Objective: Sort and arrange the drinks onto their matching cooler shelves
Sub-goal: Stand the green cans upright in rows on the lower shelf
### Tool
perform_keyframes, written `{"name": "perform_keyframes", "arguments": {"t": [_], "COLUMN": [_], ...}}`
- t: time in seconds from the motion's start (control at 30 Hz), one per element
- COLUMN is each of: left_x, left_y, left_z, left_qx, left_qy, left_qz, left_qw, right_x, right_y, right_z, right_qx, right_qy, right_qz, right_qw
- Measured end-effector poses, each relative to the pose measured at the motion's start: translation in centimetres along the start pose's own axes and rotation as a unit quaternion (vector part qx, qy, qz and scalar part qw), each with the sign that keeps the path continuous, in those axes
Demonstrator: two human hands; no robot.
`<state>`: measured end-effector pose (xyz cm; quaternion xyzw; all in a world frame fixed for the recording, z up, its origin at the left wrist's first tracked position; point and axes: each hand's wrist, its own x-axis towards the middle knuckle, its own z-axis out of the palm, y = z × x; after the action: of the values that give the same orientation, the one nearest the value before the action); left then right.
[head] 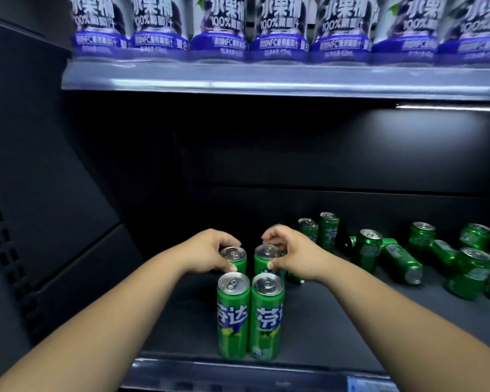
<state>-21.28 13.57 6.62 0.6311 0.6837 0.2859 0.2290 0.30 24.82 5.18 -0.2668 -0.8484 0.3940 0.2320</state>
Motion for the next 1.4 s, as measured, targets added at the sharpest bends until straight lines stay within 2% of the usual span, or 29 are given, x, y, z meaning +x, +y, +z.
{"name": "perform_keyframes", "arguments": {"t": [0.2, 0.33, 0.57, 0.67, 0.8, 0.9, 1.1, 1.4], "left_x": [0.3, 0.6, 0.8, 0.5, 0.3, 0.3, 0.1, -0.5], "left_y": [-1.4, -1.8, -1.6, -1.5, -1.4, -1.2, -0.6, -0.2], "left_z": [0.0, 0.6, 1.1, 1.1, 1.1, 1.0, 1.0, 1.4], "left_qx": [-0.128, -0.137, -0.191, -0.211, -0.209, -0.206, -0.189, -0.167], "left_qy": [-0.013, -0.015, -0.031, -0.045, -0.044, -0.04, -0.038, -0.068], "left_qz": [-0.033, -0.056, -0.073, -0.083, -0.089, -0.09, -0.09, -0.086], "left_qw": [0.991, 0.989, 0.978, 0.973, 0.973, 0.974, 0.977, 0.98], "right_x": [0.7, 0.8, 0.5, 0.0, -0.1, -0.1, -0.2, -0.9], "right_y": [0.5, 0.1, 0.3, 0.0, 0.3, 0.8, 0.9, 1.3], "right_z": [0.5, 0.6, 0.3, 0.3, 0.6, 0.3, 0.2, 0.3], "right_qx": [0.045, 0.058, -0.025, 0.023, 0.045, 0.017, -0.06, -0.013], "right_qy": [-0.004, 0.005, 0.018, -0.007, 0.01, 0.039, 0.039, 0.015], "right_qz": [0.022, 0.046, 0.042, 0.046, 0.058, 0.06, 0.029, 0.009], "right_qw": [0.999, 0.997, 0.999, 0.999, 0.997, 0.997, 0.997, 1.0]}}
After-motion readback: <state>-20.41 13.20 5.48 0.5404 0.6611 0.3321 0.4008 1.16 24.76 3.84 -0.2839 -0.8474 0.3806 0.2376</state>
